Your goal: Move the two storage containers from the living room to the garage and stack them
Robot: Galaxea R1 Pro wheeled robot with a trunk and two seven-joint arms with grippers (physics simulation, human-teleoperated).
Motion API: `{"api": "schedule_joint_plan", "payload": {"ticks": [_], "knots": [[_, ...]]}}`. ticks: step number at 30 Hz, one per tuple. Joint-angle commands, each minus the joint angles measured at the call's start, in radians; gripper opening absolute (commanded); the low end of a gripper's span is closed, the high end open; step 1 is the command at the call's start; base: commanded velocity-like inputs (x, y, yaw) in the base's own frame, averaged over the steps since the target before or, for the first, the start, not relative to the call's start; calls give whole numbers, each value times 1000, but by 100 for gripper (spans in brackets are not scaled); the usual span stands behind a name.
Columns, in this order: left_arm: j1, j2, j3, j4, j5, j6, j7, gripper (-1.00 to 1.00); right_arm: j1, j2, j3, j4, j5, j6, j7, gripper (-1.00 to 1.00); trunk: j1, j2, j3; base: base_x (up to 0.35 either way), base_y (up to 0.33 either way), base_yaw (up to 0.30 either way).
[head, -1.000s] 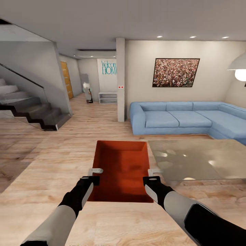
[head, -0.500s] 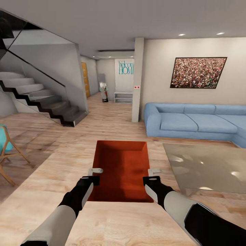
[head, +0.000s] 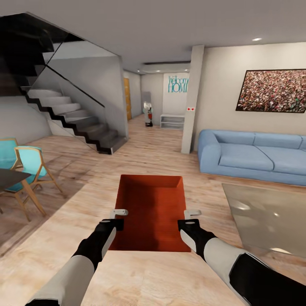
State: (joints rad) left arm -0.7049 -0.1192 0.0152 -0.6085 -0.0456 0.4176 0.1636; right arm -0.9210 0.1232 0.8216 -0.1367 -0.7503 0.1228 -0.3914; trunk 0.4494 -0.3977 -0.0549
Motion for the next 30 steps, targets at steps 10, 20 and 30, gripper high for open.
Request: {"api": "schedule_joint_plan", "payload": {"ticks": [10, 20, 30], "knots": [[-1, -16, 6, 6, 1, 5, -1, -100, -1, 7, 54, -17, 21, -54, -3, -100, 1, -2, -2, 111, 0, 40], [-1, -15, 6, 9, 1, 5, -1, -100, -1, 6, 54, -17, 20, -54, -3, -100, 1, -2, -2, 316, 0, 0], [-1, -14, 7, 9, 1, 4, -1, -100, -1, 6, 54, -17, 21, -52, -3, -100, 1, -2, -2, 322, 0, 0]]}}
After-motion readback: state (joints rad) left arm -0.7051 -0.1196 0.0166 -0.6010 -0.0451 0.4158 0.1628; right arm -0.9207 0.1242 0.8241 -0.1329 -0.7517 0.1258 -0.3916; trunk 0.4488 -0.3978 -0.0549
